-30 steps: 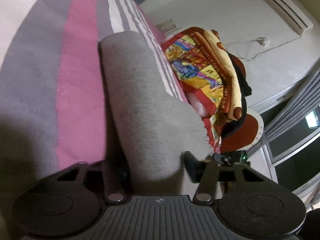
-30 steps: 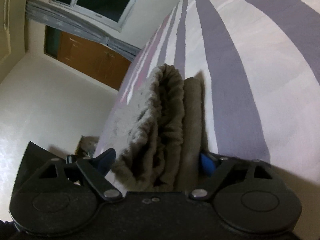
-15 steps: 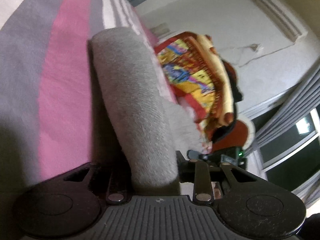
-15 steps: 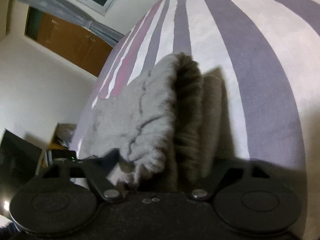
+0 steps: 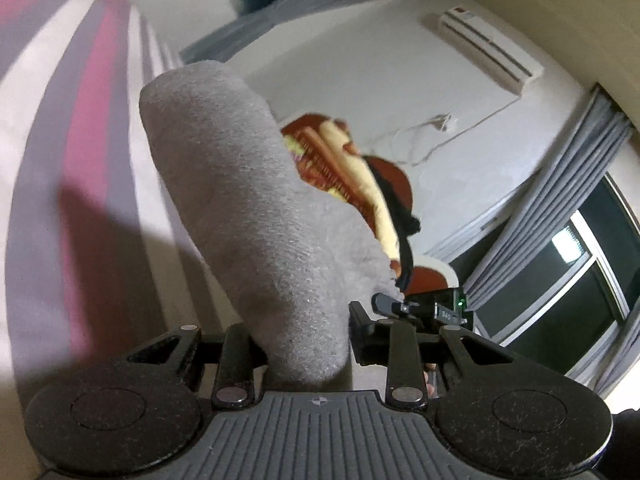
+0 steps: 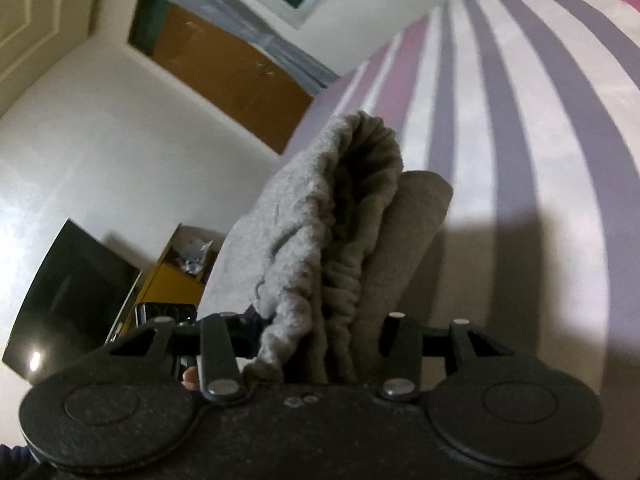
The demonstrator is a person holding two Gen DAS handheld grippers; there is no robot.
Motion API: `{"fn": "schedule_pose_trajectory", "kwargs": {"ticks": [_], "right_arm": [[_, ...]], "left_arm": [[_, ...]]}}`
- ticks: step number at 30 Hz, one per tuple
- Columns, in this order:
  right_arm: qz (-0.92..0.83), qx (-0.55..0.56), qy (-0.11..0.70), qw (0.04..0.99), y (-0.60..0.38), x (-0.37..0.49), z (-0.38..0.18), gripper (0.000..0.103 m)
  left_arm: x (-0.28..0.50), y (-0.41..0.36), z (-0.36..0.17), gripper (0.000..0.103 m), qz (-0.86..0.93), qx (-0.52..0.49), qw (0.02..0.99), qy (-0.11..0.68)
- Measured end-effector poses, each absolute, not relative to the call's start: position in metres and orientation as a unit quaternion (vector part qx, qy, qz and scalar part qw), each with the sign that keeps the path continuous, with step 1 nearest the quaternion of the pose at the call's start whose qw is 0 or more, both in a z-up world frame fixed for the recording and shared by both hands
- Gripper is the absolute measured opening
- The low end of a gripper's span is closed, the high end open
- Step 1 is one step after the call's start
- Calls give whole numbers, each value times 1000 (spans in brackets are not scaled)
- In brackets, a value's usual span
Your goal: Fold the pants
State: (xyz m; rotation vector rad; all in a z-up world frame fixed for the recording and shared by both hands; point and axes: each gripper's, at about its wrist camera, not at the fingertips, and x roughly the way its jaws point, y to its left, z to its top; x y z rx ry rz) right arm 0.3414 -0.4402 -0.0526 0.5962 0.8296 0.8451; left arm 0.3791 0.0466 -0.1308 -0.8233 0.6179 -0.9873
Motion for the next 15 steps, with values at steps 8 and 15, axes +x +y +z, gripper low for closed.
{"fn": "schedule_pose_trajectory", "kwargs": {"ticks": [8,15], "right_arm": [[403,281,367,790,-408,436,-37,45],[393,286,384,785,-372,521,-76,45]], "left_arm": [[461,90,-107,30,-426,-374,783,256],[558,114,-132,30,-393,-367,792,290]]}}
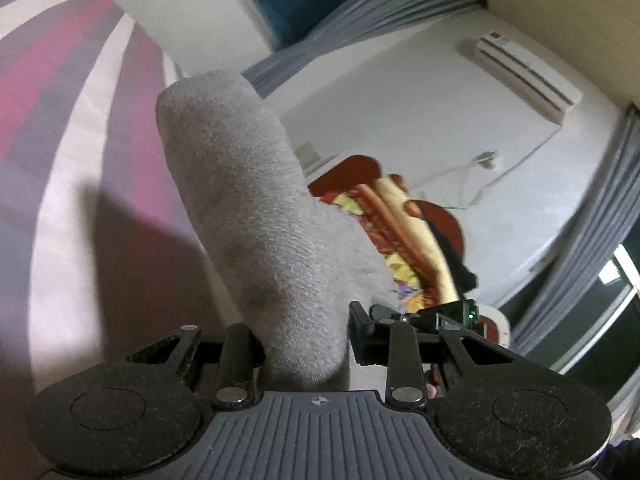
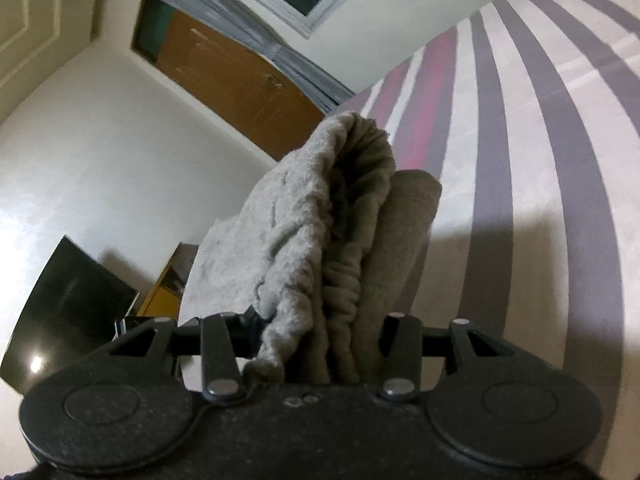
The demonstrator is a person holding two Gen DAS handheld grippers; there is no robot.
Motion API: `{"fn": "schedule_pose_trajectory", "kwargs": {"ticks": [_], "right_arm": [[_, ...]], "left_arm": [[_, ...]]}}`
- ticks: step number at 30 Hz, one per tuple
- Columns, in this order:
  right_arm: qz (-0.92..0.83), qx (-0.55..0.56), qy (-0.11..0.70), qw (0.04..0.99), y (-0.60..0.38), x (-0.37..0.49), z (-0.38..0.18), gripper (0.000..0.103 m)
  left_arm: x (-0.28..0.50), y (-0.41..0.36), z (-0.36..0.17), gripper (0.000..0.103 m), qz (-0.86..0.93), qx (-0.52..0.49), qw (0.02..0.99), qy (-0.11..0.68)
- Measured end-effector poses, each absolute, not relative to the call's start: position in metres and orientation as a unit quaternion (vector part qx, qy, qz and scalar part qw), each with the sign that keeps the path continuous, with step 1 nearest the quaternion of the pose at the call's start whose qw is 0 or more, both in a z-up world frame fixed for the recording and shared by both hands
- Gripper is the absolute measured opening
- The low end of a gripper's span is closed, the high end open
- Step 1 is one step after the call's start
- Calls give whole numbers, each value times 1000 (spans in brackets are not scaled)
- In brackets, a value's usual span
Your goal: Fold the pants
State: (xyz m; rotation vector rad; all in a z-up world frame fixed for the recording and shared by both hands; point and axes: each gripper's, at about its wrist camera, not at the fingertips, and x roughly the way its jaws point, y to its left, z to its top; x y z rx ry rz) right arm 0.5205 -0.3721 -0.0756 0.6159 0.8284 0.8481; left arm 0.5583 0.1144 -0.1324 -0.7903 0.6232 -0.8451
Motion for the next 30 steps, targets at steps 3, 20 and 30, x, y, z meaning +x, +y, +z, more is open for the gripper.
{"fn": "schedule_pose_trajectory", "kwargs": {"ticks": [3,20,30], "right_arm": [[383,300,394,780,-373,550,-101,45],[361,311,425,770,-385,591,-184,62],[307,245,389,833,-381,559,-112,100]], "left_arm": [[595,107,-154,30,-383,-357,791,315],[606,88,-219,69,-314,-342,807,365],[592,81,-171,95,-249,-298,849,359]]}}
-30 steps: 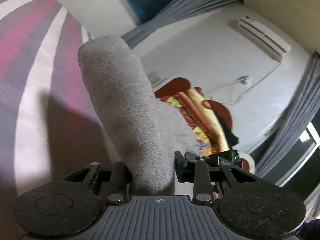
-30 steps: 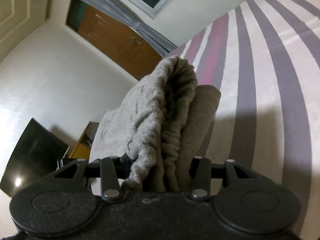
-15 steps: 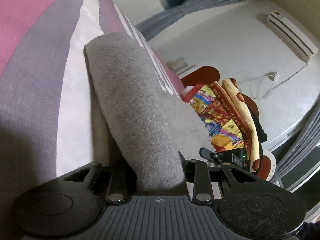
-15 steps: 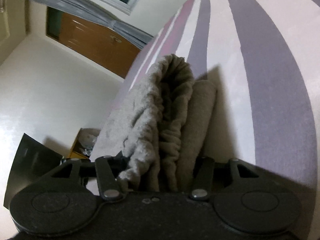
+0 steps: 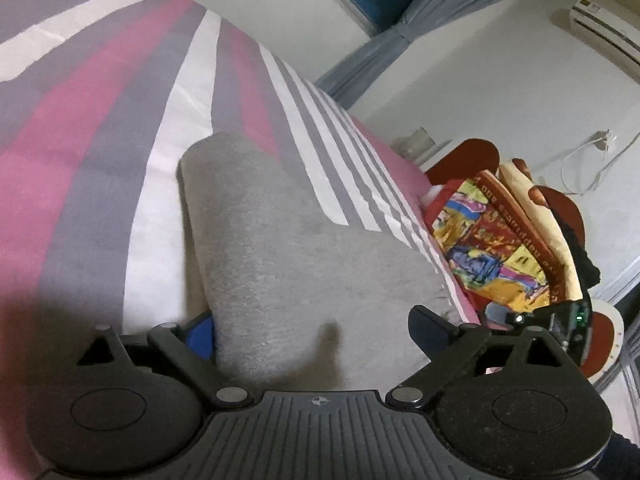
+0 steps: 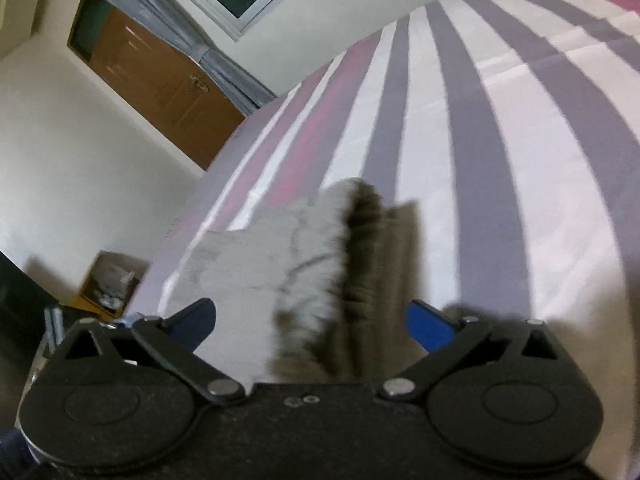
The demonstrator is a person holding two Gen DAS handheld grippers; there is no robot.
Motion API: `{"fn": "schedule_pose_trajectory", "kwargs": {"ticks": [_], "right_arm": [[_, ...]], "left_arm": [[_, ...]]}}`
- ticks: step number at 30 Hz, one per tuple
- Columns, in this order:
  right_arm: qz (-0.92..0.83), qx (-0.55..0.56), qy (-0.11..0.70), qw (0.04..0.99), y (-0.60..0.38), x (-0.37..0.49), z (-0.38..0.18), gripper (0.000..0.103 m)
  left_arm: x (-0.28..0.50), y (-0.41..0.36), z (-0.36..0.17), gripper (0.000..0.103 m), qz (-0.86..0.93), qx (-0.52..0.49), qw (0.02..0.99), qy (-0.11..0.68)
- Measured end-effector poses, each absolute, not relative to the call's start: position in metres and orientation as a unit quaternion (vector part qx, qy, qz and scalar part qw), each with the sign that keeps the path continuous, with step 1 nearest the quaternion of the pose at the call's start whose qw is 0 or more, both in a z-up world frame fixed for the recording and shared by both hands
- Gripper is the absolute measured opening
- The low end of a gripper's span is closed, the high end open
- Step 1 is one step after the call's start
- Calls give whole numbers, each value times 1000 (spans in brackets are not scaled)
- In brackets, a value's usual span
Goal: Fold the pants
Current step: 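Release the folded pants and withdraw both grippers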
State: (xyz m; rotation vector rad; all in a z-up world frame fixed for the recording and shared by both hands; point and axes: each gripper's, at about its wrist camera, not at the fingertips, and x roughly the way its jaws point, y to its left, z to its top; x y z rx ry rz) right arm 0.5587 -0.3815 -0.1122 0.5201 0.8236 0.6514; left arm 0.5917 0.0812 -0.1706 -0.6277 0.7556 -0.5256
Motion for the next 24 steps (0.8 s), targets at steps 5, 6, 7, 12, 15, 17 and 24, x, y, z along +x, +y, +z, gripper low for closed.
{"fn": "schedule_pose_trajectory", "kwargs": {"ticks": [5,6,7,12,15,17,24], "right_arm": [[242,128,398,876,-352,552,-114,101],[215,94,427,873,-344,554,-124,102],[206,88,449,865,-341,555,-135,102],[192,114,455,862,-347,543,-132,103],[178,100,462,863,-340,534,-123,103],[171,104,463,864,-342,529,-117,103],[145,87,434,885,-343,482,-69,103]], "left_arm": [[576,74,-191,95,-186,-222,877,384],[572,71,-191,95,-188,-211,881,379],[568,68,-189,95,-185,-201,884,380],[555,60,-178,95,-167,-191,882,396],[543,54,-170,96,-134,-172,887,407],[533,55,-166,96,-104,-168,891,408],[471,37,-105,100,-77,-120,922,361]]}}
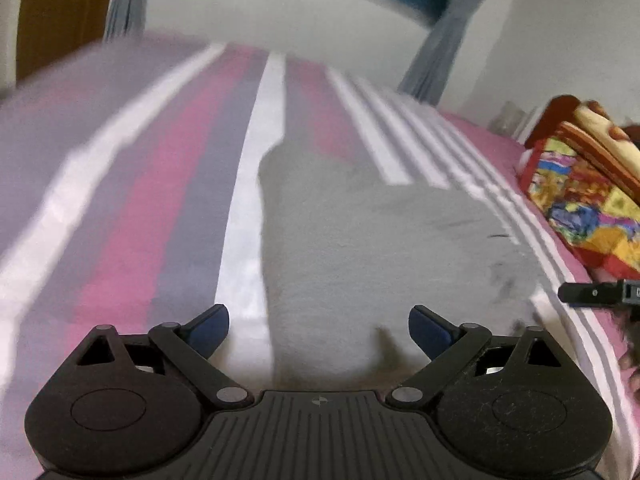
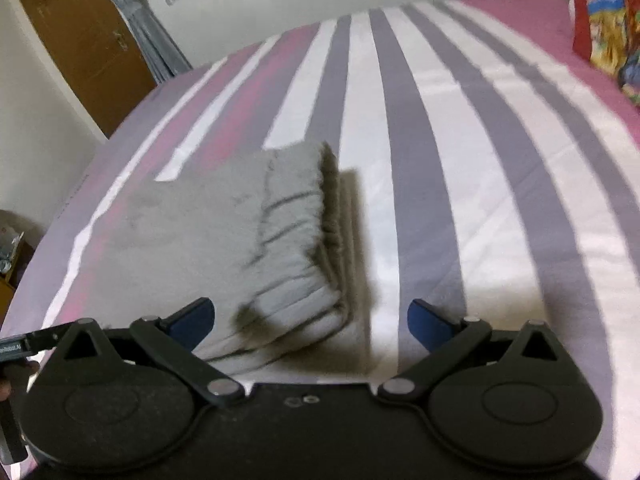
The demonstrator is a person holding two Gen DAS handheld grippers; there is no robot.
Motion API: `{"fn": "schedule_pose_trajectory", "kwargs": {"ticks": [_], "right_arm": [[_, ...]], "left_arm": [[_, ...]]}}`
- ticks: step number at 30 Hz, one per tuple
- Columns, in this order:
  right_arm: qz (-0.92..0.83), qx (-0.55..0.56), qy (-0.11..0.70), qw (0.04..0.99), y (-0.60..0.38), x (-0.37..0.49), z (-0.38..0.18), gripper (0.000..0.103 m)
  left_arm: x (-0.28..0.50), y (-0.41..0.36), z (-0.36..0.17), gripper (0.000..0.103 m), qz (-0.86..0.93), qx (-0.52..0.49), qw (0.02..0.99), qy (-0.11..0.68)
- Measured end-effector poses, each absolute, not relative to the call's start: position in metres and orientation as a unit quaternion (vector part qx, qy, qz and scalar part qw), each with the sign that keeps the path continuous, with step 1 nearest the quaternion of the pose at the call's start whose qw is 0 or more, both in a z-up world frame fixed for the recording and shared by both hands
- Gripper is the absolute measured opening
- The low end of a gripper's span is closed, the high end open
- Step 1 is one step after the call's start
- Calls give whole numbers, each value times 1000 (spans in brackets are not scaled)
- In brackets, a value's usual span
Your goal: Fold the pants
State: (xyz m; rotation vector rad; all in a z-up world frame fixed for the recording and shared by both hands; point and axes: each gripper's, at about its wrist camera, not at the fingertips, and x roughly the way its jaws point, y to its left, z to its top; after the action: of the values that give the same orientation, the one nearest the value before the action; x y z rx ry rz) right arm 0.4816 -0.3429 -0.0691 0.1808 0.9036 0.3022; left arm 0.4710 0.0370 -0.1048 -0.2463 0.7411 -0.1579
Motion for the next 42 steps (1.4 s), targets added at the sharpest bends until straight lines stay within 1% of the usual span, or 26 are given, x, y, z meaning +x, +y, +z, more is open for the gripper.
{"fn": "schedule_pose_trajectory", "kwargs": {"ticks": [1,3,7,10,14,18,21,27,32,37,42], "right_arm": [[148,75,425,890,-340,471,-60,103],[165,57,387,905,-338,440,-36,103],[181,18,339,923,-335,380,5,103],[185,14,321,929,-339,338,30,103],[175,25,307,935,-343,281,51,103],[163,24,280,946,-344,223,59,103],[158,18,269,950,-342,191,66,103],[140,3,234,962,-339,131,84,103],[134,2,219,966,-345,91,90,103],[127,-2,205,971,-351,56,98,103],[132,5,189,973,-354,25,104,103]], "left_arm": [[455,33,-90,103,-74,-109,926,353],[427,27,-67,103,-74,-94,935,335],[369,28,-22,103,-60,-74,948,303],[324,28,4,103,-56,-88,953,284],[262,15,26,103,-53,-82,962,256],[210,-1,41,103,-61,-98,964,239],[179,-22,49,103,-57,-81,966,237],[115,-45,68,103,-56,-64,974,211],[77,-61,85,103,-62,-42,979,188],[39,-68,100,103,-71,-43,982,168],[0,-66,103,103,-67,-54,984,155]]}}
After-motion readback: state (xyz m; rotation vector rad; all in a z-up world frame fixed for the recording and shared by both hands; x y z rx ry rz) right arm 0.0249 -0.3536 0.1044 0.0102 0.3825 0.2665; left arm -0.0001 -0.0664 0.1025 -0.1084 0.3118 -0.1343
